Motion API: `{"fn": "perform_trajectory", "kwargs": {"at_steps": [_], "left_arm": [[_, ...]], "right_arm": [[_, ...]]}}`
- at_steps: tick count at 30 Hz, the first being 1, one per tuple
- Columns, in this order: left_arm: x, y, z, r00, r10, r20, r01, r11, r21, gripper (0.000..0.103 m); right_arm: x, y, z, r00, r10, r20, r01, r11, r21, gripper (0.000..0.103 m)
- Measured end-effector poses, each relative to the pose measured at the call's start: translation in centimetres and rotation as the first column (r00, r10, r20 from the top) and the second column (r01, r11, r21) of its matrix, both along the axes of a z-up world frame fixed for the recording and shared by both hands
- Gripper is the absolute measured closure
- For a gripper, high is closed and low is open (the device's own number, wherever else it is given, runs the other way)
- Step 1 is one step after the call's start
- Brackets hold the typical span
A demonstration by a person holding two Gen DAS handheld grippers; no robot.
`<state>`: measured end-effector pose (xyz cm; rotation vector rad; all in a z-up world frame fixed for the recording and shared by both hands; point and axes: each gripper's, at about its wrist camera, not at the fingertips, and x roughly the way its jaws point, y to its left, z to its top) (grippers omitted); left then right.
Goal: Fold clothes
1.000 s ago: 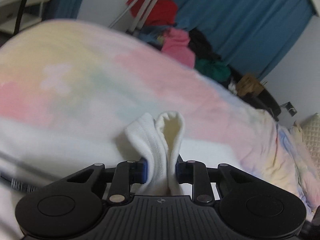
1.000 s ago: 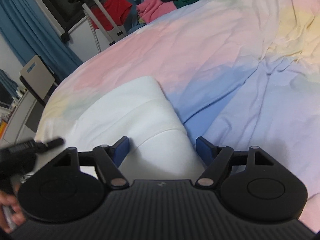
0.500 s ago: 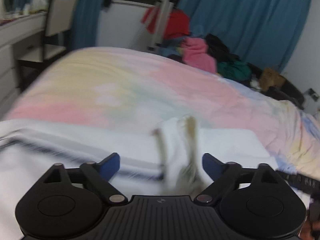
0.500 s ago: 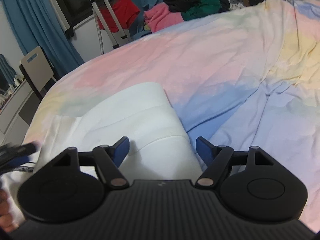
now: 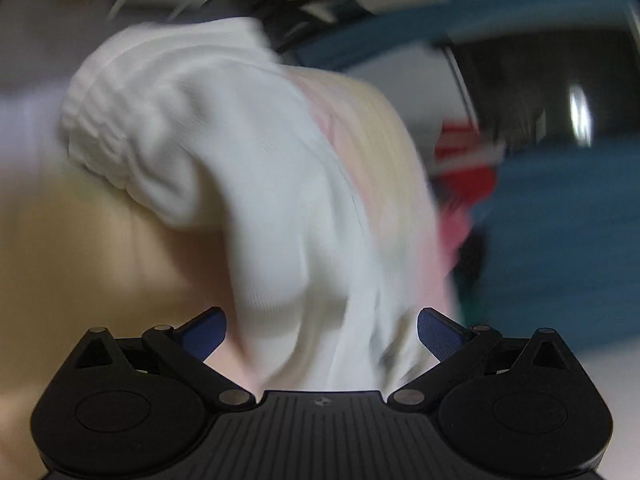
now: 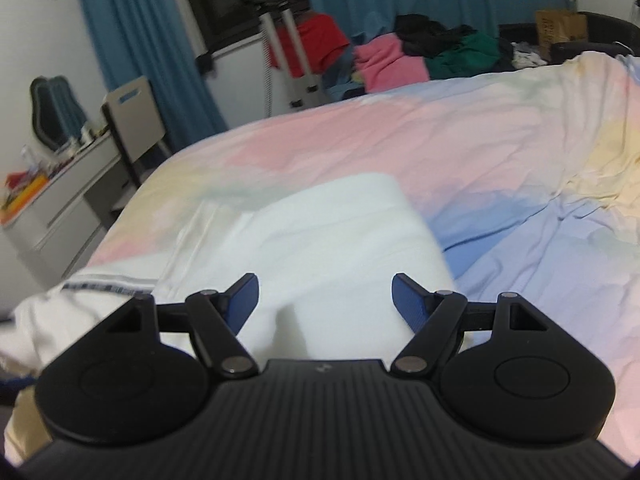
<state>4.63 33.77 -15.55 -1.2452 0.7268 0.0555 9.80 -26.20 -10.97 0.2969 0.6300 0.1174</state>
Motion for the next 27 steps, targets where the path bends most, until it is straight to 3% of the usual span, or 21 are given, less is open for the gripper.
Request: {"fn": "perform_trajectory", "kwargs": {"at_steps": [2,5,8,10,12,14,17,21,23,27], "left_arm": [[0.7,2.4,-1.6,0.995,0.101,-0.021,-0.103,0.990,-0.094,0.001],[1.0,4.7,-2.8,0.974,0.222,-0.052,-0.225,0.971,-0.079,0.007],[1.6,5.7,-2.1,0.960,0.280,-0.025,-0.280,0.960,0.000,0.012],[2.1,6.1,-1.3,0.956,0.290,-0.037,-0.283,0.950,0.129,0.040],[2.5,6.3,-0.7,0.958,0.285,-0.025,-0.273,0.938,0.214,0.054],[2.7,6.0,0.2,0.961,0.277,-0.004,-0.266,0.925,0.272,0.062],[2.8,3.6,3.3,0.968,0.243,0.066,-0.247,0.865,0.437,0.072],[3.2,-2.5,9.8,0.966,0.170,0.193,-0.255,0.714,0.651,0.078],[3.9,-6.6,12.7,0.959,0.143,0.245,-0.277,0.651,0.707,0.078],[4.3,-15.1,17.9,0.935,0.078,0.346,-0.327,0.567,0.756,0.079]], "right_arm": [[-0.1,1.0,-0.2,0.999,0.036,0.008,-0.036,0.999,0.006,0.027],[-0.1,3.2,0.0,0.994,0.100,0.045,-0.099,0.995,-0.022,0.027],[-0.4,5.3,0.4,0.982,0.156,0.108,-0.151,0.987,-0.046,0.027],[-0.4,6.7,0.2,0.971,0.195,0.135,-0.183,0.979,-0.095,0.027],[0.0,8.2,-0.7,0.965,0.231,0.123,-0.211,0.964,-0.160,0.027],[0.8,9.4,-2.2,0.962,0.268,0.058,-0.251,0.946,-0.203,0.028],[1.7,10.5,-4.4,0.960,0.279,-0.025,-0.277,0.933,-0.228,0.027],[1.6,9.6,-3.6,0.963,0.268,-0.015,-0.266,0.946,-0.185,0.029],[1.4,8.6,-2.8,0.969,0.248,-0.002,-0.246,0.960,-0.136,0.028],[0.5,6.3,-1.1,0.987,0.160,0.023,-0.154,0.977,-0.149,0.028]]}}
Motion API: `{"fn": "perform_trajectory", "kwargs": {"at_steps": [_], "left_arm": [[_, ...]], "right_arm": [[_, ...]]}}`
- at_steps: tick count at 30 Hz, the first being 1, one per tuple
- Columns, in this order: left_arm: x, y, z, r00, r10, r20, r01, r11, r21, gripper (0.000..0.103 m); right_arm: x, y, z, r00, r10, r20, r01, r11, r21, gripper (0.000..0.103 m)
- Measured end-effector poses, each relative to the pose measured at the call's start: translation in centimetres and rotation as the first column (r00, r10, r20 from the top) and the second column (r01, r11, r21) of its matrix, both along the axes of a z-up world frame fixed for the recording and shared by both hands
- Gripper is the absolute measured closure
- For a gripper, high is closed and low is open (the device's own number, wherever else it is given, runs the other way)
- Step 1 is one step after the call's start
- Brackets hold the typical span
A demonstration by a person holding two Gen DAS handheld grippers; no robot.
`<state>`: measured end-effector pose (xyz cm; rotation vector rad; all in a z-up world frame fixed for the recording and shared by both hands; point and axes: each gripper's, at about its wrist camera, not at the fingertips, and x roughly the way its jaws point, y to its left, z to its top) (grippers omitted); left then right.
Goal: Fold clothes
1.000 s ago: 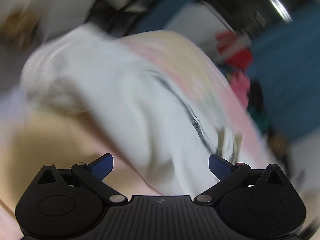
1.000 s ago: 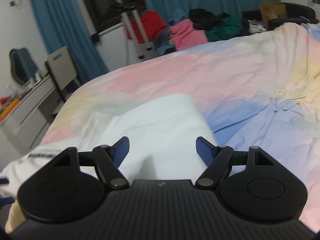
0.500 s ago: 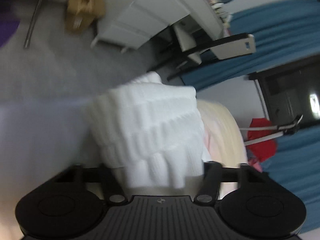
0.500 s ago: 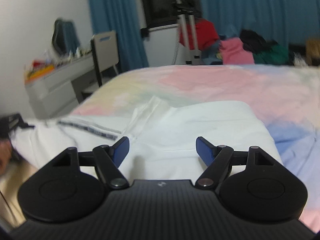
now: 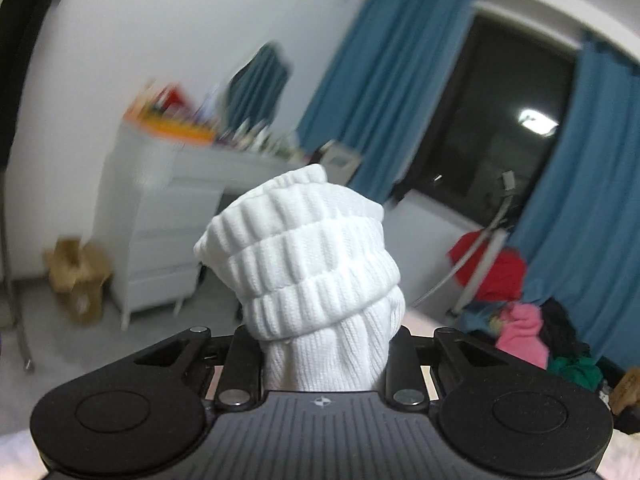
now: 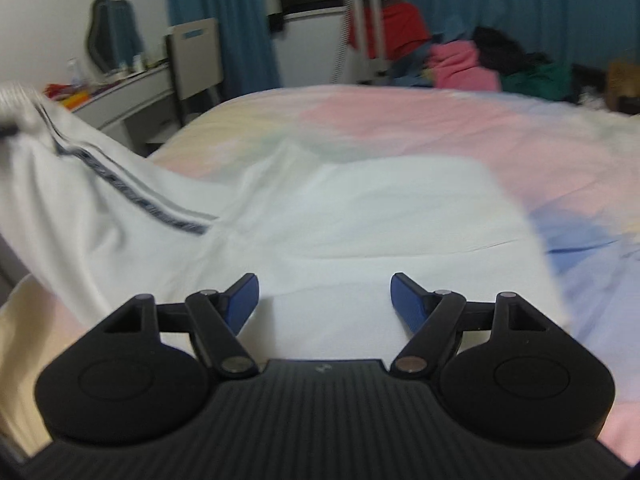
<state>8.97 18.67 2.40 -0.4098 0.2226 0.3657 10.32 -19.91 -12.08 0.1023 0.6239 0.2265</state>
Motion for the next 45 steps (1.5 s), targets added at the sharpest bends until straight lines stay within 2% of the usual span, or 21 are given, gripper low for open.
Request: {"fn": "perform_trajectory", "kwargs": {"at_steps": [3,8,12,14,17,18,19,21,24,25,26,27,29,31,33,34,37,40,41,44,45], "left_arm": [[1.0,-6.2,3.2,0.998,-0.031,0.049,0.028,0.998,0.055,0.080],[3.8,-17.6,5.3,0.986,-0.099,0.135,0.073,0.981,0.182,0.082],[5.5,-26.6,4.8,0.976,-0.158,0.148,0.123,0.968,0.219,0.083],[5.8,-31.2,3.2,0.966,-0.223,0.133,0.183,0.948,0.262,0.083],[5.9,-38.2,-1.6,0.935,-0.345,0.075,0.292,0.875,0.385,0.083],[5.7,-40.4,-3.5,0.923,-0.382,0.039,0.329,0.840,0.432,0.083],[5.7,-42.5,-5.4,0.909,-0.416,-0.009,0.370,0.799,0.474,0.083],[5.9,-46.1,-9.4,0.872,-0.472,-0.128,0.459,0.701,0.545,0.083],[6.6,-50.1,-14.8,0.792,-0.507,-0.340,0.598,0.529,0.602,0.079],[6.5,-50.7,-15.8,0.778,-0.509,-0.368,0.615,0.498,0.612,0.078],[6.4,-51.1,-16.3,0.779,-0.509,-0.366,0.609,0.478,0.632,0.077],[6.2,-51.3,-16.4,0.787,-0.506,-0.354,0.596,0.476,0.647,0.073],[6.8,-51.2,-15.9,0.781,-0.504,-0.370,0.611,0.490,0.622,0.054],[7.5,-49.9,-15.5,0.771,-0.503,-0.391,0.630,0.509,0.586,0.017],[7.6,-48.2,-15.2,0.749,-0.515,-0.416,0.658,0.513,0.551,0.005],[7.6,-47.6,-15.0,0.728,-0.525,-0.440,0.683,0.500,0.533,0.005],[6.5,-40.4,-14.3,0.713,-0.518,-0.471,0.699,0.485,0.525,0.003],[4.7,-36.6,-13.5,0.706,-0.518,-0.482,0.706,0.473,0.526,0.002],[4.1,-35.5,-13.2,0.714,-0.507,-0.484,0.699,0.475,0.534,0.002],[1.5,-32.1,-12.6,0.745,-0.460,-0.483,0.667,0.509,0.544,0.002],[1.2,-30.8,-12.4,0.759,-0.439,-0.481,0.651,0.535,0.538,0.001]], "right_arm": [[-0.4,-2.8,1.1,0.996,-0.086,0.015,0.085,0.994,0.063,0.028],[-0.4,-8.7,1.9,0.966,-0.260,0.008,0.254,0.950,0.182,0.028],[-1.0,-14.0,2.2,0.903,-0.430,0.005,0.410,0.866,0.287,0.028],[-1.8,-16.6,2.2,0.835,-0.551,0.002,0.516,0.783,0.347,0.028],[-2.8,-20.0,1.6,0.706,-0.707,-0.035,0.657,0.636,0.405,0.026],[-3.1,-20.9,1.4,0.672,-0.738,-0.054,0.686,0.594,0.420,0.026],[-3.4,-21.6,1.1,0.655,-0.752,-0.067,0.695,0.566,0.443,0.026],[-3.8,-22.6,0.7,0.644,-0.761,-0.078,0.692,0.535,0.485,0.026],[-3.8,-23.1,0.3,0.653,-0.754,-0.074,0.674,0.534,0.510,0.026],[-3.6,-23.2,0.1,0.664,-0.744,-0.074,0.660,0.537,0.526,0.026],[-3.2,-23.4,-0.1,0.685,-0.724,-0.081,0.639,0.544,0.543,0.026],[-2.8,-23.5,-0.3,0.708,-0.700,-0.090,0.616,0.552,0.562,0.026],[-2.0,-23.3,-0.7,0.751,-0.652,-0.105,0.573,0.565,0.594,0.026],[-1.1,-23.4,-0.8,0.792,-0.600,-0.113,0.526,0.577,0.625,0.026],[-0.6,-23.1,-1.0,0.831,-0.544,-0.121,0.476,0.580,0.662,0.026],[-0.3,-22.8,-1.1,0.850,-0.513,-0.123,0.450,0.584,0.675,0.026],[0.2,-21.6,-1.3,0.867,-0.474,-0.153,0.451,0.615,0.647,0.026],[0.8,-20.9,-2.1,0.881,-0.429,-0.202,0.449,0.620,0.643,0.025],[1.0,-20.7,-2.4,0.887,-0.405,-0.222,0.445,0.617,0.650,0.025],[1.6,-19.8,-3.3,0.897,-0.345,-0.276,0.437,0.612,0.659,0.025],[1.7,-19.6,-3.5,0.897,-0.335,-0.288,0.440,0.618,0.652,0.025]]}}
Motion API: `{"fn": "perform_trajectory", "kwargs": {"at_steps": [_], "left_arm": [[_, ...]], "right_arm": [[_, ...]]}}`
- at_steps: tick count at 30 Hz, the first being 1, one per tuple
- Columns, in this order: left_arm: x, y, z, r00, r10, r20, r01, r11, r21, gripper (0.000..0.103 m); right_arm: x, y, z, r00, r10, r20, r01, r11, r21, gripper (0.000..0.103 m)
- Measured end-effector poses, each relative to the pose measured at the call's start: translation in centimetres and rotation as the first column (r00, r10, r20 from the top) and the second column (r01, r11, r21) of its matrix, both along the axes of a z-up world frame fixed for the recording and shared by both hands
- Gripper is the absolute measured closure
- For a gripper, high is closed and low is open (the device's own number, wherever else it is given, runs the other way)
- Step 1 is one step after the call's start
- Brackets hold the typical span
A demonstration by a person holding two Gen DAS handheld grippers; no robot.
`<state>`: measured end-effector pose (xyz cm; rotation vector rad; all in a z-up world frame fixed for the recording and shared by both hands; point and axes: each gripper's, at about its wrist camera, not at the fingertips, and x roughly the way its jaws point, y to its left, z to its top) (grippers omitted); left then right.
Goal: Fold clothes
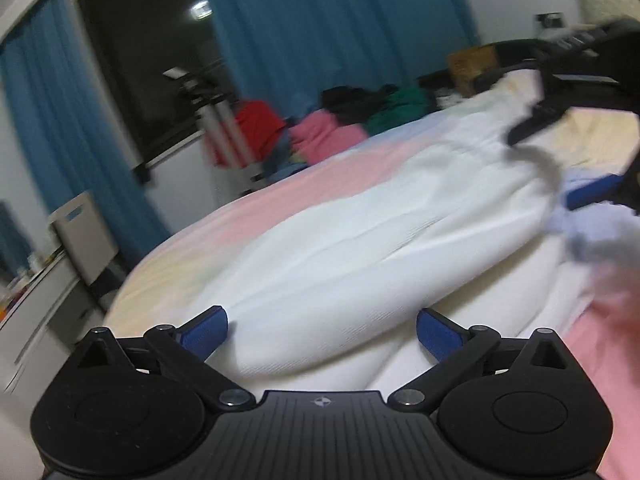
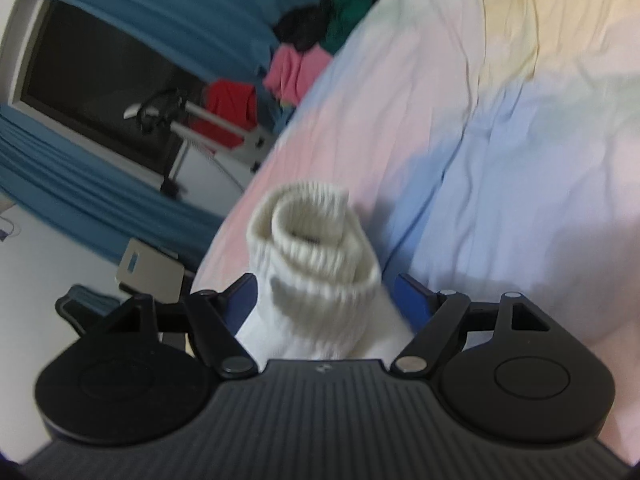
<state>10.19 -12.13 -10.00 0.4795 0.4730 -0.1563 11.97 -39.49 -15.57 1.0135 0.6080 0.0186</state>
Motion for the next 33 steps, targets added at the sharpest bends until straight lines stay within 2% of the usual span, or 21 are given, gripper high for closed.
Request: {"fn": "perform_trajectory", "kwargs": {"at_steps": [2,4,7,11,15,16,18,20,21,23,25,28,31,33], "left_arm": [[-0.5,2.6,0.4,0.998,0.067,-0.006,-0.067,0.998,-0.017,0.001],[-0.7,5.5,0.7,0.992,0.118,-0.034,-0.120,0.989,-0.085,0.001],[-0.7,8.4,0.6,0.988,0.137,-0.067,-0.147,0.975,-0.168,0.001],[0.1,10.2,0.2,0.982,0.158,-0.100,-0.177,0.961,-0.214,0.001],[-1.2,11.1,0.2,0.983,0.163,-0.080,-0.178,0.957,-0.229,0.001],[-1.4,11.1,0.0,0.983,0.163,-0.084,-0.179,0.955,-0.235,0.001],[-1.9,11.2,-0.2,0.983,0.161,-0.091,-0.179,0.951,-0.252,0.001],[-2.4,11.1,-0.4,0.983,0.161,-0.092,-0.180,0.948,-0.262,0.001],[-2.7,10.8,-0.4,0.988,0.137,-0.075,-0.152,0.950,-0.271,0.001],[-3.4,10.2,-0.4,0.995,0.088,-0.041,-0.097,0.953,-0.289,0.001],[-4.1,9.3,-0.5,0.999,0.044,-0.002,-0.043,0.959,-0.281,0.001],[-4.6,7.5,-1.1,0.997,0.042,0.058,-0.031,0.982,-0.188,0.001],[-4.1,6.7,-2.1,0.991,0.090,0.095,-0.077,0.988,-0.131,0.000],[-4.0,7.0,-2.4,0.988,0.105,0.109,-0.089,0.985,-0.149,0.000]], "right_arm": [[0.1,0.6,-0.3,0.999,0.017,-0.028,-0.017,1.000,-0.008,0.025],[0.2,1.0,-0.4,0.999,0.017,-0.042,-0.018,1.000,-0.016,0.025],[-0.2,1.4,-0.5,1.000,0.020,-0.022,-0.019,1.000,0.004,0.025],[0.4,2.1,-0.7,1.000,0.009,-0.002,-0.009,1.000,-0.020,0.025],[2.1,3.4,-0.9,1.000,0.020,-0.005,-0.021,0.996,-0.090,0.027],[2.4,3.9,-0.9,1.000,0.027,-0.012,-0.029,0.992,-0.120,0.038],[2.5,4.7,-0.5,1.000,0.020,-0.020,-0.024,0.976,-0.216,0.049],[1.9,5.3,0.3,1.000,0.015,0.010,-0.012,0.961,-0.277,0.055],[1.6,5.5,0.7,0.999,0.016,0.031,-0.006,0.957,-0.288,0.057],[0.7,5.4,1.4,0.997,0.004,0.081,0.019,0.961,-0.277,0.059],[-0.5,5.0,1.7,0.990,-0.022,0.139,0.052,0.975,-0.216,0.061],[-2.0,4.7,2.3,0.975,-0.032,0.221,0.068,0.985,-0.158,0.061],[-2.8,4.4,3.1,0.956,-0.034,0.291,0.070,0.991,-0.114,0.062],[-3.2,4.1,3.4,0.944,-0.041,0.327,0.071,0.994,-0.082,0.062]]}}
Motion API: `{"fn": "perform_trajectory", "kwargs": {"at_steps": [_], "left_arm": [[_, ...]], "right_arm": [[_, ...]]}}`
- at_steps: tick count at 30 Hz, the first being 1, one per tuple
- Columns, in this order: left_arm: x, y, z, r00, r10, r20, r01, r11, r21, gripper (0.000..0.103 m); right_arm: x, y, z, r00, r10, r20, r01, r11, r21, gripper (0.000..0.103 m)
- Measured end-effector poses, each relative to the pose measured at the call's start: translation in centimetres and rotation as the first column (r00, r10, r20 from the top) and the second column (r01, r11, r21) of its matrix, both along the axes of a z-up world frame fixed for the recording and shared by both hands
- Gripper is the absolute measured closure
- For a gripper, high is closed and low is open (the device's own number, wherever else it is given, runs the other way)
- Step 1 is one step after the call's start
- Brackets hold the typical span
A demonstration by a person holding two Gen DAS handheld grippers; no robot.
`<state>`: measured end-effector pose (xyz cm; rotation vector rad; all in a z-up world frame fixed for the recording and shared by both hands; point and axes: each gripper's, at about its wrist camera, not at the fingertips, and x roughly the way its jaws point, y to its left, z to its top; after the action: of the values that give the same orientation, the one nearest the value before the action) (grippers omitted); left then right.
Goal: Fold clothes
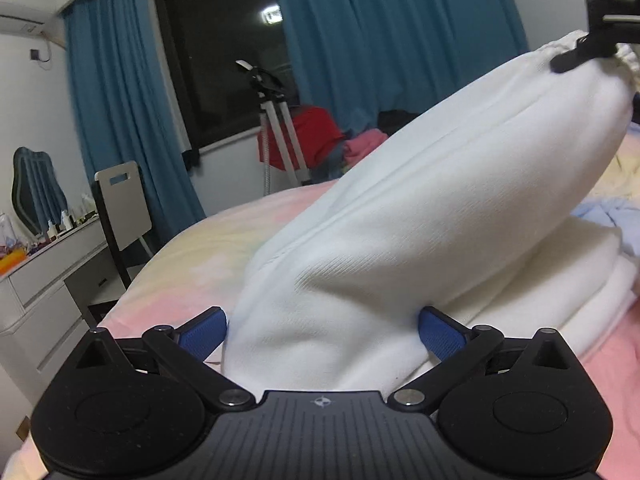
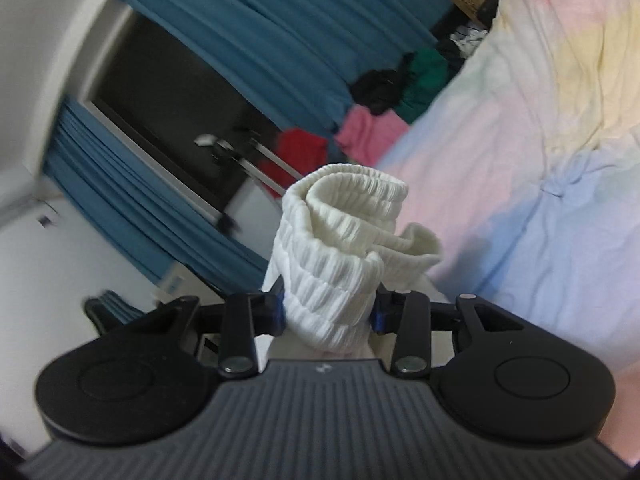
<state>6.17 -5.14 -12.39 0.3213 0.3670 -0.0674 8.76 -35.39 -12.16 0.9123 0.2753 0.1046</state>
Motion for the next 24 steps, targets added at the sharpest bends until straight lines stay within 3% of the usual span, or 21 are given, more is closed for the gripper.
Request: {"fn": "perform_trajectory", "kwargs": {"at_steps": [5,11,14,16,18,22,24], "left_arm": [[-0.2,1.8,0.5,0.993,0.099,-0.061,-0.102,0.994,-0.049,0.000],[-1.0,6.2,1.6,0.973,0.137,-0.187,-0.184,0.948,-0.260,0.000],[-1.1,7.7,1.5,0.962,0.134,-0.238,-0.213,0.912,-0.352,0.000],[-1.3,8.4,1.4,0.957,0.130,-0.259,-0.228,0.889,-0.398,0.000],[-1.6,9.3,1.3,0.952,0.114,-0.282,-0.237,0.860,-0.452,0.001],[-1.1,10.6,0.9,0.940,0.087,-0.331,-0.261,0.807,-0.529,0.001],[-1.2,10.9,0.8,0.936,0.084,-0.342,-0.270,0.794,-0.544,0.001]], "right_arm": [[0.6,-0.7,-0.4,0.999,-0.015,-0.032,0.015,1.000,0.012,0.062],[2.2,-0.9,-3.3,0.961,-0.054,-0.273,0.036,0.997,-0.071,0.060],[2.3,-1.2,-4.5,0.945,-0.055,-0.322,0.035,0.997,-0.070,0.052],[2.4,-1.4,-4.7,0.940,-0.070,-0.334,0.051,0.997,-0.064,0.033],[2.5,-1.6,-5.1,0.937,-0.061,-0.345,0.057,0.998,-0.022,0.023],[2.9,-1.5,-6.3,0.924,-0.015,-0.382,0.038,0.998,0.052,0.023],[3.3,-1.0,-6.8,0.916,0.013,-0.401,0.011,0.998,0.057,0.015]]}}
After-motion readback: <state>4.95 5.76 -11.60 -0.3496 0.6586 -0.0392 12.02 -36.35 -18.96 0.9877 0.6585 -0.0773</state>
